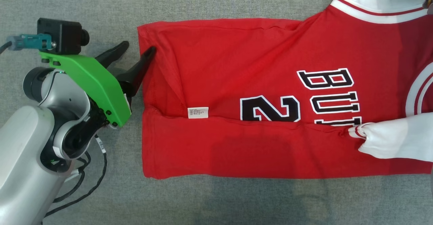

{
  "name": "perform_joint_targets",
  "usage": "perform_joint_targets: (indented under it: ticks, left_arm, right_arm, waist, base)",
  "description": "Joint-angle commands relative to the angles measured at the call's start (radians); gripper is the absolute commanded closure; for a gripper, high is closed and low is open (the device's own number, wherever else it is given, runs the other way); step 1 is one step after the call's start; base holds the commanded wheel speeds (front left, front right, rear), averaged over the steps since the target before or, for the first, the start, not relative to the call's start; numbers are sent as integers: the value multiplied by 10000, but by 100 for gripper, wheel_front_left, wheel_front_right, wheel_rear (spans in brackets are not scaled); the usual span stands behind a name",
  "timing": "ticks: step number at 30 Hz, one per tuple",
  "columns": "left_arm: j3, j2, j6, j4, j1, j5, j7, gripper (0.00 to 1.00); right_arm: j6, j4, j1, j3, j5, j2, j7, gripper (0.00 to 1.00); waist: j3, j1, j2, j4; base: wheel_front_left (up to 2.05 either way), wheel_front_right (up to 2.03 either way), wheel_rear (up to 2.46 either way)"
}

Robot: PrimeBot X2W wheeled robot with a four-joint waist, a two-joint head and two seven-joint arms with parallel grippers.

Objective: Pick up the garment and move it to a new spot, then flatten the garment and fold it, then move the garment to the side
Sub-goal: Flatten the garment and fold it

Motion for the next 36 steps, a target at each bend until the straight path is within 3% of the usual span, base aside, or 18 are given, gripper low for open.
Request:
perform_joint_targets:
  ticks: [1,2,4,5,16,18,27,31,36]
  left_arm:
    - [-82,-100,-91,152,-188,-67,78,0]
    - [-96,-156,-108,211,-266,-61,85,0]
    - [-132,-259,-201,255,-387,-83,88,0]
    - [-134,-290,-241,240,-436,-133,102,0]
    - [-220,-524,-439,767,-815,-185,156,0]
    - [-265,-631,-561,913,-822,-243,50,100]
    - [-120,-158,-1083,921,-512,-55,-376,100]
    - [199,114,-1167,694,-84,-322,-667,100]
    - [398,500,-1280,239,787,-493,-1069,100]
  right_arm:
    - [3,48,-121,-19,-85,-37,69,14]
    - [3,52,-111,-34,-72,-18,89,52]
    - [3,50,-45,-50,-39,27,167,89]
    - [3,27,4,-51,-16,36,195,98]
    - [3,-399,335,12,561,65,281,100]
    - [3,-499,410,47,682,99,170,100]
    - [3,-1506,1074,-214,1852,131,-204,100]
    - [3,-2521,2166,-733,2641,-68,-100,100]
    - [3,-4333,4248,-1799,3830,180,71,100]
  waist:
    - [27,0,22,-1]
    - [40,0,22,-18]
    - [51,0,22,-69]
    - [53,0,22,-94]
    - [-32,0,22,-328]
    - [-98,0,22,-380]
    - [-769,0,22,-644]
    - [-1137,0,22,-766]
    - [-1523,0,22,-1085]
  base:
    - [0,0,0]
    - [0,0,0]
    - [0,0,0]
    - [0,0,0]
    - [0,0,0]
    - [0,0,0]
    - [0,0,0]
    - [0,0,0]
    - [0,0,0]
